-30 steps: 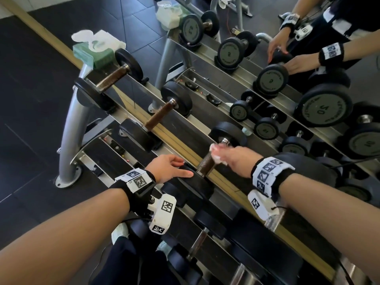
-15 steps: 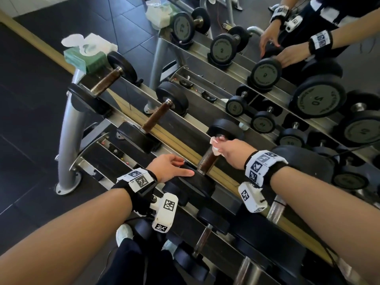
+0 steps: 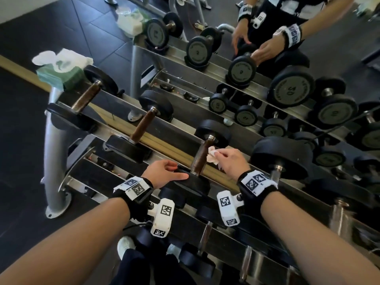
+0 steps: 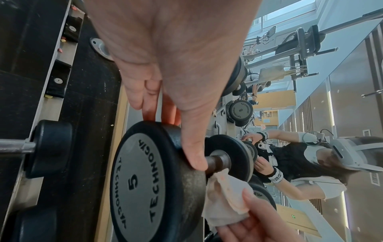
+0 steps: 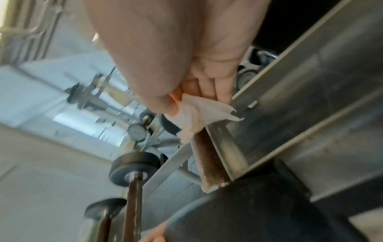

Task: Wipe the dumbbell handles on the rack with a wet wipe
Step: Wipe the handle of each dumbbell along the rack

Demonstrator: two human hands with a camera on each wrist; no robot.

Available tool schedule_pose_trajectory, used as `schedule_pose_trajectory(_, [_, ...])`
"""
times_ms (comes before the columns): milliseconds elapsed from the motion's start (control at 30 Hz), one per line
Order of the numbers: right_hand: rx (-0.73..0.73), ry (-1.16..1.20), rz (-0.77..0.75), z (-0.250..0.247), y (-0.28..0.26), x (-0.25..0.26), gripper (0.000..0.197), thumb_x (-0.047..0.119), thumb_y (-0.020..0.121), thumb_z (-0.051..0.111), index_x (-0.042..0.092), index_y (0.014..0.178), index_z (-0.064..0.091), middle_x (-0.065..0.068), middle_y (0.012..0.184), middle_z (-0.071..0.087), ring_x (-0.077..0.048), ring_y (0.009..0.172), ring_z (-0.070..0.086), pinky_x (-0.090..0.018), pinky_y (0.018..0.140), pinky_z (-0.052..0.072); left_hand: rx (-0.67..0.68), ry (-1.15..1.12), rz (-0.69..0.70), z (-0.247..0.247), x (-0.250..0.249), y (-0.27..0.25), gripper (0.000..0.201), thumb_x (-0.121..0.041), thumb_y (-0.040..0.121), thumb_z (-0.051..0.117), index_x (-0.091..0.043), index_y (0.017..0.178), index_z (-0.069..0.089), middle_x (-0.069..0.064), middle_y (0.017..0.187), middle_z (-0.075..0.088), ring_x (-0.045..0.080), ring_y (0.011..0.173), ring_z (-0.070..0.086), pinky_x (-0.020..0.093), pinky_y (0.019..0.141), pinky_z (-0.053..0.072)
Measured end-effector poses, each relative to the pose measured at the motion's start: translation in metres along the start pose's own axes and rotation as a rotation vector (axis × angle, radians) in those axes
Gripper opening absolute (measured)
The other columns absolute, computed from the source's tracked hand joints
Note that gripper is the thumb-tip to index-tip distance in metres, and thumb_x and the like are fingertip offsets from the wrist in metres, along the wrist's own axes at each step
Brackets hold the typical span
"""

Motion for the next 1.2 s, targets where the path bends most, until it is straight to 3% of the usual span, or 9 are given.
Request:
schedule_pose_trajectory(100, [-0.088,0.175,0.099,0.018,0.004,-0.009,0.031,0.031,0.102,0.05,0.014,0.113,0.074,0.009,0.072,0.063,-0.013,0.075,0.058,-0.024,0.077,0.038,0.005,-0.004,0.001,-0.001,-0.001,0.001,0.071,-0.063,0.056,0.083,-0.037,0.118,0.06,-0.019,0.11,0.063,-0.006,0.095,0.057,0.011,0.069,0.037])
schedule_pose_trajectory(200, [-0.206,0.335,0.179,0.038,0.007,-0.007,0.03,0.026,0.103,0.051,0.009,0.116,0.072,-0.004,0.102,0.071,-0.021,0.1,0.064,-0.029,0.091,0.046,0.006,0.003,0.002,-0.002,-0.002,0.002,0.068,-0.061,0.057,0.084,-0.037,0.117,0.061,-0.021,0.106,0.062,-0.007,0.093,0.057,0.011,0.068,0.037])
schedule_pose_trajectory(300, [-0.237,0.407,0.224,0.054,-0.001,-0.011,0.031,0.023,0.102,0.051,0.014,0.127,0.066,-0.002,0.115,0.069,-0.02,0.108,0.063,-0.037,0.102,0.048,0.014,0.025,0.011,-0.003,-0.003,0.002,0.067,-0.059,0.06,0.083,-0.036,0.118,0.061,-0.02,0.108,0.062,-0.006,0.094,0.058,0.012,0.069,0.038])
schedule_pose_trajectory(567, [0.028,0.288,0.178,0.032,-0.023,-0.003,0.022,0.029,0.094,0.06,0.025,0.107,0.077,0.005,0.1,0.073,-0.013,0.095,0.063,-0.024,0.079,0.045,0.076,0.112,0.044,-0.008,-0.016,-0.002,0.066,-0.051,0.067,0.084,-0.028,0.124,0.06,-0.01,0.12,0.065,0.004,0.106,0.06,0.02,0.087,0.046])
schedule_pose_trajectory(733, [-0.07,0.351,0.048,0.009,-0.023,0.022,0.025,0.017,0.097,0.056,0.032,0.104,0.074,0.003,0.11,0.062,-0.011,0.105,0.055,-0.024,0.094,0.038,0.117,0.037,0.133,-0.019,-0.041,-0.001,0.067,-0.051,0.076,0.077,-0.027,0.134,0.054,-0.009,0.126,0.061,0.008,0.117,0.057,0.025,0.099,0.044])
schedule_pose_trajectory(867, [-0.078,0.559,0.042,0.014,-0.028,0.037,0.024,0.01,0.101,0.05,0.018,0.108,0.072,-0.003,0.095,0.07,-0.01,0.082,0.063,-0.021,0.074,0.049,0.137,-0.167,0.221,-0.028,-0.064,-0.004,0.057,-0.037,0.087,0.071,-0.028,0.139,0.05,-0.008,0.137,0.055,0.006,0.122,0.053,0.028,0.104,0.042])
schedule_pose_trajectory(967, [-0.132,0.505,0.001,0.023,-0.031,0.045,0.016,0.009,0.1,0.053,0.01,0.107,0.068,-0.003,0.095,0.069,-0.009,0.083,0.063,-0.02,0.074,0.05,0.23,-0.338,0.188,-0.03,-0.072,-0.004,0.051,-0.024,0.092,0.066,-0.021,0.14,0.049,-0.003,0.132,0.06,0.008,0.114,0.06,0.024,0.087,0.05])
schedule_pose_trajectory(1100, [-0.233,0.534,0.087,0.037,-0.034,0.046,0.007,0.011,0.098,0.058,0.015,0.102,0.055,-0.01,0.1,0.066,-0.021,0.092,0.062,-0.039,0.084,0.052,0.367,-0.443,0.111,-0.03,-0.076,-0.002,0.032,-0.013,0.095,0.06,-0.013,0.127,0.058,0.007,0.111,0.07,0.013,0.093,0.07,0.022,0.071,0.057])
schedule_pose_trajectory(1200, [-0.304,0.553,0.128,0.046,-0.035,0.043,0.007,0.014,0.097,0.06,0.015,0.099,0.053,-0.007,0.098,0.065,-0.021,0.089,0.062,-0.029,0.073,0.052,0.393,-0.487,0.055,-0.027,-0.075,0.003,0.026,-0.007,0.093,0.062,-0.007,0.119,0.06,0.009,0.1,0.07,0.015,0.083,0.07,0.023,0.068,0.058])
Point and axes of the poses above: each hand's wrist, its own y-axis towards the middle knuckle, its own z-axis out of the palm, x = y × z, the point moved 4 cm from there along y, towards the middle knuckle
